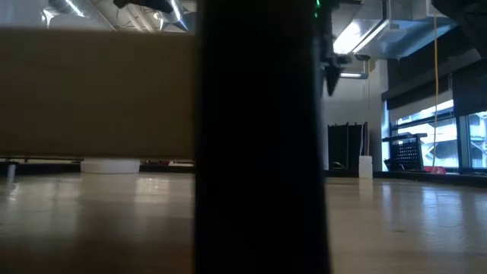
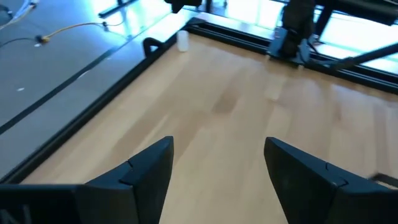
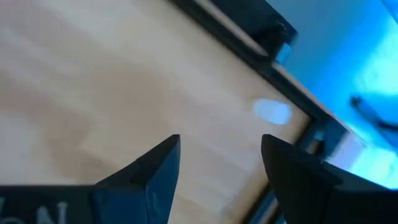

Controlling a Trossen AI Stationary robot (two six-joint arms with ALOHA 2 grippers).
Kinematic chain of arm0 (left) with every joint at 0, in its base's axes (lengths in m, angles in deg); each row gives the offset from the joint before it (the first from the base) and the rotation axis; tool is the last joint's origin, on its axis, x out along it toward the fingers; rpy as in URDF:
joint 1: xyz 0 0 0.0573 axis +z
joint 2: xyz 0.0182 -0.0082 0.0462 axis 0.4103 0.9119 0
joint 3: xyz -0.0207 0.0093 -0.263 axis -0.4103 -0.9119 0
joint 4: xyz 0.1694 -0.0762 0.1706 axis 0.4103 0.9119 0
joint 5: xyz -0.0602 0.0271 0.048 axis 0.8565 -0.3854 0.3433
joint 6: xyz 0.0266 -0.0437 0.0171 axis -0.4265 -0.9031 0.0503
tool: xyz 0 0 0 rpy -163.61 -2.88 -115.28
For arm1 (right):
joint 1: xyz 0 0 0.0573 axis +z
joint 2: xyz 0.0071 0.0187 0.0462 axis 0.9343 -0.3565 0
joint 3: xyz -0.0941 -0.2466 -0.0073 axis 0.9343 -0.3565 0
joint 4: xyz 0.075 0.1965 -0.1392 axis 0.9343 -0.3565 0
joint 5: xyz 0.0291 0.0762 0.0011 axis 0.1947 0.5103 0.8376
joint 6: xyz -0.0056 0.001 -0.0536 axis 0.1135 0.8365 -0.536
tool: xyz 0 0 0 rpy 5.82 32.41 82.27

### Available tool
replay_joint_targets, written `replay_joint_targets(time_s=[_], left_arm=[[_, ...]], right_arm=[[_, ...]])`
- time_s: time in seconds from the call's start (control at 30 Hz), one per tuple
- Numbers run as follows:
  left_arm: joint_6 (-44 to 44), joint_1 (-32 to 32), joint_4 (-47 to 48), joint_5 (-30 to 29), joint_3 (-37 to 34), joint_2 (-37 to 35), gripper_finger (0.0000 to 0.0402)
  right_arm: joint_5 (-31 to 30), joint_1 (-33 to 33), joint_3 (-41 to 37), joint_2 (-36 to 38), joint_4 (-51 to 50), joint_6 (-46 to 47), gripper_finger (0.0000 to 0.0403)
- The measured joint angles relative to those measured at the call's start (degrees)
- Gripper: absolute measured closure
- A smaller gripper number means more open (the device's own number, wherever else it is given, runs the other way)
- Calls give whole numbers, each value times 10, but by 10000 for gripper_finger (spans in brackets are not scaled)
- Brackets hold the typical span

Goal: Pick and place medicine bottles onto shelf by color

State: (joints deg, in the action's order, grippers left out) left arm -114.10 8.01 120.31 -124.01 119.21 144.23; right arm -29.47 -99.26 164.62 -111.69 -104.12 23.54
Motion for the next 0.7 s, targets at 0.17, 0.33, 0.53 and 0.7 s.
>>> replay_joint_targets(time_s=[0.17,0.33,0.53,0.7], left_arm=[[0,31,0,1,0,0,158],[0,55,0,1,0,0,158],[-1,76,0,1,0,0,158],[-1,90,0,1,0,0,158]], right_arm=[[0,-79,-54,0,10,-33,177],[26,-158,-116,0,65,-74,177],[51,-229,-184,0,114,-67,177],[51,-271,-240,0,135,-59,177]])
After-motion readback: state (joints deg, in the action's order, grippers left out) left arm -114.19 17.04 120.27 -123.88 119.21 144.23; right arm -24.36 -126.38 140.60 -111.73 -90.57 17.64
